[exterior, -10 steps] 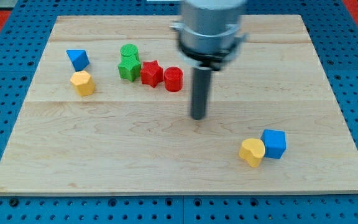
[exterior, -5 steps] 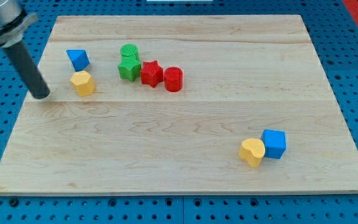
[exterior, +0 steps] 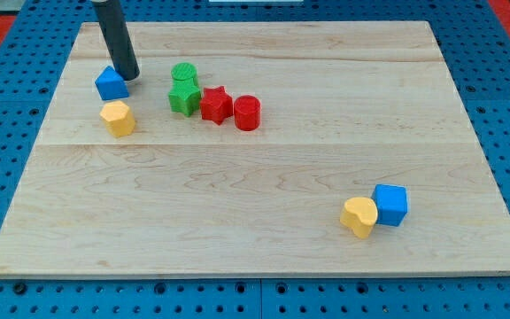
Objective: Push blue triangle to the yellow hexagon
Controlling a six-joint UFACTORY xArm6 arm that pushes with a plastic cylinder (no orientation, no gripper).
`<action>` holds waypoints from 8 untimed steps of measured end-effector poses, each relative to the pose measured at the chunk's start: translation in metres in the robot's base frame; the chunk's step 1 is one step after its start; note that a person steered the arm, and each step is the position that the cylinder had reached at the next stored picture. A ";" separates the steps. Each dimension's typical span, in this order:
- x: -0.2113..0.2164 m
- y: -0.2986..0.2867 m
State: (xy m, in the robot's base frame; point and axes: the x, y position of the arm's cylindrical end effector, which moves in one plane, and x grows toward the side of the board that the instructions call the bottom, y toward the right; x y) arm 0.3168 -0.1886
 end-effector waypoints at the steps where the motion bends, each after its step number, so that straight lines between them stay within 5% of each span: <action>1: 0.003 -0.001; 3: -0.016 -0.042; 8: 0.065 -0.027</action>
